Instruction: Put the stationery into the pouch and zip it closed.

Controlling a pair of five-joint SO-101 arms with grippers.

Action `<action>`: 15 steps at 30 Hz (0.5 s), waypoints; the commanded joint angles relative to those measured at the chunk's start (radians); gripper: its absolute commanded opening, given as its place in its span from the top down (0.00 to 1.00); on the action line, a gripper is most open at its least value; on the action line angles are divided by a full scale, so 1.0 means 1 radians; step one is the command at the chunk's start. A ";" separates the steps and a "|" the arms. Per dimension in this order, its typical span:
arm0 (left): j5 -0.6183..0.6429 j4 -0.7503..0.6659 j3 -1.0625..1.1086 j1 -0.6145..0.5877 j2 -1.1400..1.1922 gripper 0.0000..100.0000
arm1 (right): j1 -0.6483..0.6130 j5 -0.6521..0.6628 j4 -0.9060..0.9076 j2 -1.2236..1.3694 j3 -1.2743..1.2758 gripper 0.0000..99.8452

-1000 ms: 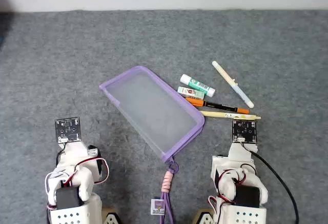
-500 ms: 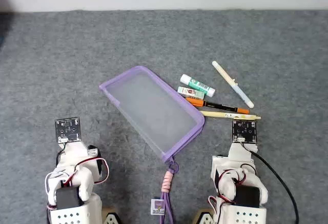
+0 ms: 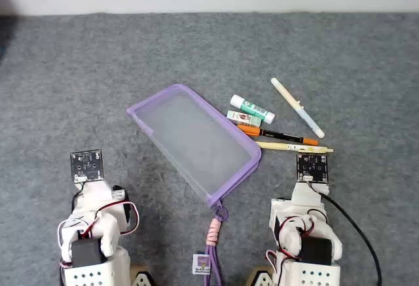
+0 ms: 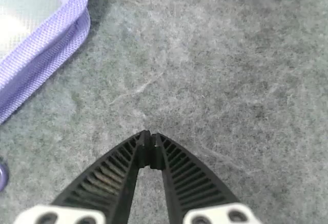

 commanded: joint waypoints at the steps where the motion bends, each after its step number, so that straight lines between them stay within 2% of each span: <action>1: 0.008 0.003 -0.010 -0.005 -0.012 0.94 | -0.007 0.009 0.004 -0.008 0.017 0.99; 15: 0.008 0.003 -0.010 -0.005 -0.012 0.94 | -0.001 0.012 0.004 -0.008 0.017 0.99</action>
